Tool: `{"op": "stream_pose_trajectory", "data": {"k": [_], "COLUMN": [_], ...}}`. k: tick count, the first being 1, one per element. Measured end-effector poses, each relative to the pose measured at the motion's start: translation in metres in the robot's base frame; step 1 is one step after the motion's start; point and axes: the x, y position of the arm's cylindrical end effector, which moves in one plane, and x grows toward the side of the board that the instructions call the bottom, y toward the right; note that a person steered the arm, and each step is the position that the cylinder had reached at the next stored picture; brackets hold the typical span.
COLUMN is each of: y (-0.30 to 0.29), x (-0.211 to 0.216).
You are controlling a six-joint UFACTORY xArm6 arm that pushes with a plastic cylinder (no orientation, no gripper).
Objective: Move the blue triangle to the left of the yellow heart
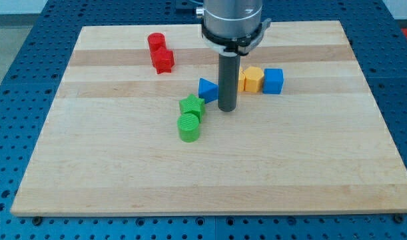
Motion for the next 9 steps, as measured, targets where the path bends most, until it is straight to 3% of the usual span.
{"op": "stream_pose_trajectory", "data": {"k": [3,6,9], "y": [-0.026,-0.063,-0.056], "x": [-0.022,0.001,-0.038]}}
